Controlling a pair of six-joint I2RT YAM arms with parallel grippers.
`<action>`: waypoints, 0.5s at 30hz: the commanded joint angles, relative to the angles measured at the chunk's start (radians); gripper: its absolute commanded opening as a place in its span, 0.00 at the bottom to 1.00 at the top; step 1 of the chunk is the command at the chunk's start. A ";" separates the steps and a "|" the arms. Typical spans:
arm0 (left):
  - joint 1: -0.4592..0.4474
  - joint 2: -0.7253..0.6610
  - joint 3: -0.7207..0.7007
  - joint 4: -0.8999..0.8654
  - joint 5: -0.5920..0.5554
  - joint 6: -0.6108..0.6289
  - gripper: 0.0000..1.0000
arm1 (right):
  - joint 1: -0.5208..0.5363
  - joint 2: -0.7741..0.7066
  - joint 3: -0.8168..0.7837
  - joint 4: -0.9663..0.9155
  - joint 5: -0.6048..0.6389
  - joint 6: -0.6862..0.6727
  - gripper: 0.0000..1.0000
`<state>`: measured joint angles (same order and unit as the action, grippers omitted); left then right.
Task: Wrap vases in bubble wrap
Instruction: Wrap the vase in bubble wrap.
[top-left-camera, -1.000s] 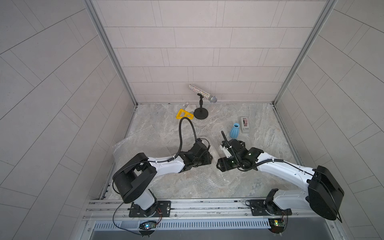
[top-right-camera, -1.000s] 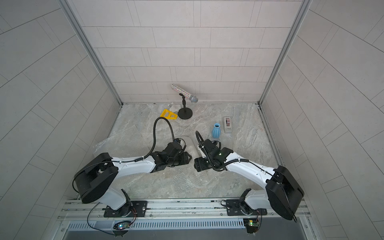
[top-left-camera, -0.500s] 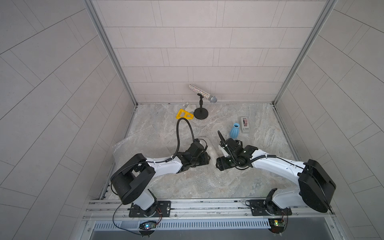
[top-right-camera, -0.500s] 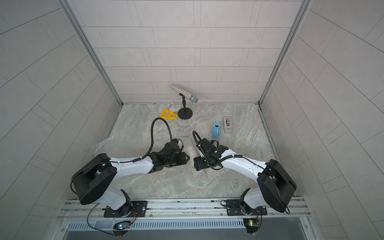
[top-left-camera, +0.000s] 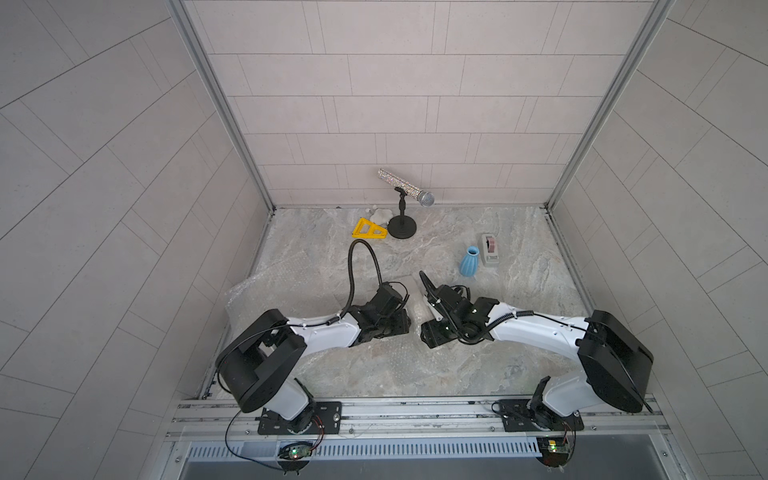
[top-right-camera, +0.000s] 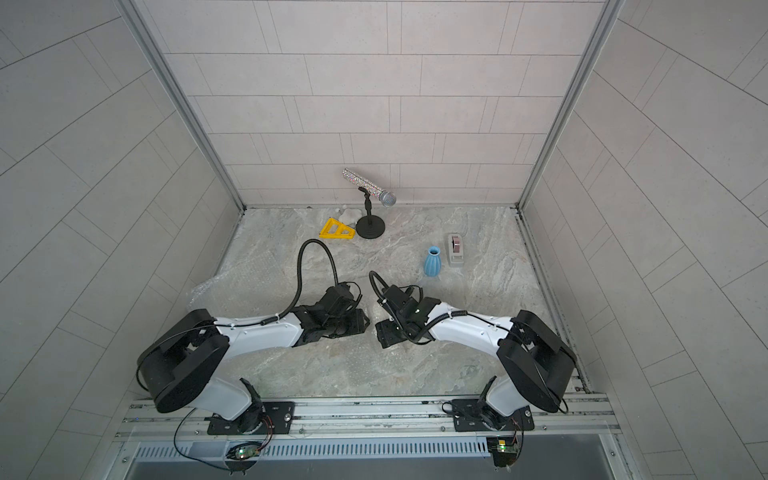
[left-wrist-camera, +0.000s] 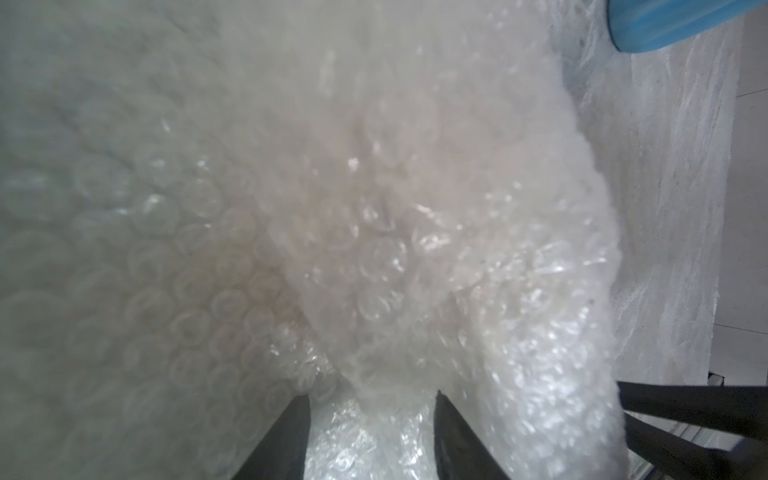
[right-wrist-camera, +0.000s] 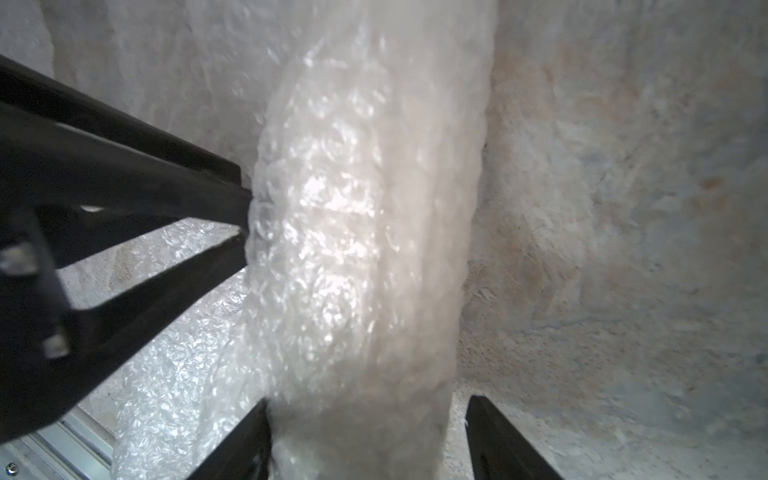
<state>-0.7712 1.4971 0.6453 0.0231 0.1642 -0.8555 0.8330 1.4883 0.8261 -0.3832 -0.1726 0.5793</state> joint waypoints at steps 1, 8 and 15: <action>0.010 -0.081 0.026 -0.079 -0.009 0.011 0.53 | 0.001 0.020 -0.042 -0.034 0.131 0.017 0.73; 0.007 -0.082 0.063 -0.042 0.027 -0.067 0.61 | 0.026 0.022 -0.062 -0.003 0.173 0.031 0.73; -0.035 0.036 0.119 0.016 0.049 -0.104 0.68 | 0.034 0.008 -0.072 0.022 0.195 0.033 0.73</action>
<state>-0.7841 1.5055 0.7338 0.0135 0.2005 -0.9360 0.8738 1.4883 0.7849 -0.3054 -0.0895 0.6041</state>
